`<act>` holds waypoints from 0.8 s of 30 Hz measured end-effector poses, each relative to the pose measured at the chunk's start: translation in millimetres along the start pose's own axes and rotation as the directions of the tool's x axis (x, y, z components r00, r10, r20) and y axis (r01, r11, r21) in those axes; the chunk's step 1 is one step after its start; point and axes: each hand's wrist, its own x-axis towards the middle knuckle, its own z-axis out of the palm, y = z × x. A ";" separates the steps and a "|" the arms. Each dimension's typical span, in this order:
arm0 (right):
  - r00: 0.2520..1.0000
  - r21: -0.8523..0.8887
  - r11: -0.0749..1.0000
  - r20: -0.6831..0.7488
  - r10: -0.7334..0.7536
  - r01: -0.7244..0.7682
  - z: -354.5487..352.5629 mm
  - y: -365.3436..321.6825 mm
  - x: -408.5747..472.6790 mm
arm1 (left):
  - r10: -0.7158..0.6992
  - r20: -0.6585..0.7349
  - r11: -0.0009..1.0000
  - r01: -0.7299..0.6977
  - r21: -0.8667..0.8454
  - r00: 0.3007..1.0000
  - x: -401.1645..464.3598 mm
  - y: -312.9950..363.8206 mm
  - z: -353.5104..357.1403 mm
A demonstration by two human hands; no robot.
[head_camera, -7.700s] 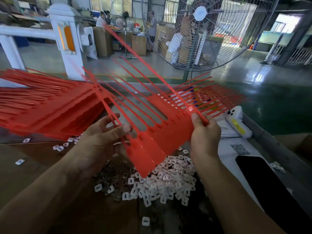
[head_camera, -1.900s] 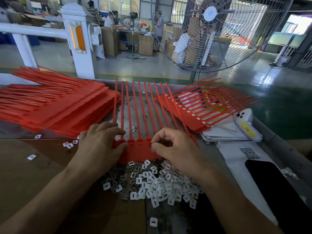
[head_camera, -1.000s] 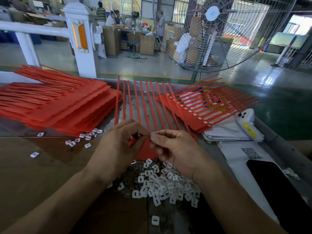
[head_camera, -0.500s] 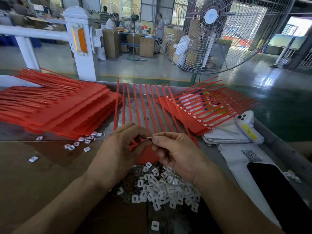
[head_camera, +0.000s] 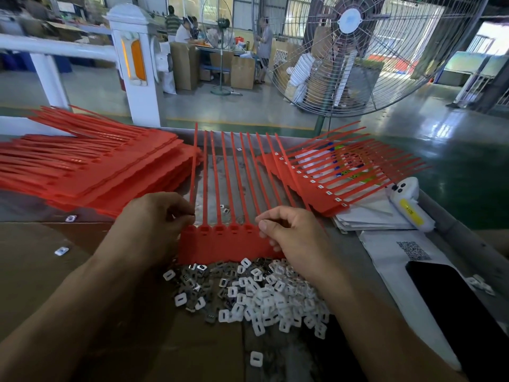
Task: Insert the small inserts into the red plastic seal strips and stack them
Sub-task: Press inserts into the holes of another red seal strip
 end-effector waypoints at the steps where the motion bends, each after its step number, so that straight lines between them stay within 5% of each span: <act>1: 1.000 -0.013 1.000 0.001 -0.002 0.002 -0.2 0.3 0.0 | -0.009 0.014 1.000 0.009 0.016 1.000 1.0 -1.2 -1.2; 24: 1.000 -0.045 0.999 0.007 -0.009 0.010 -0.2 -2.6 -1.6 | -0.058 0.152 0.997 0.049 0.063 0.987 4.0 -8.6 -4.7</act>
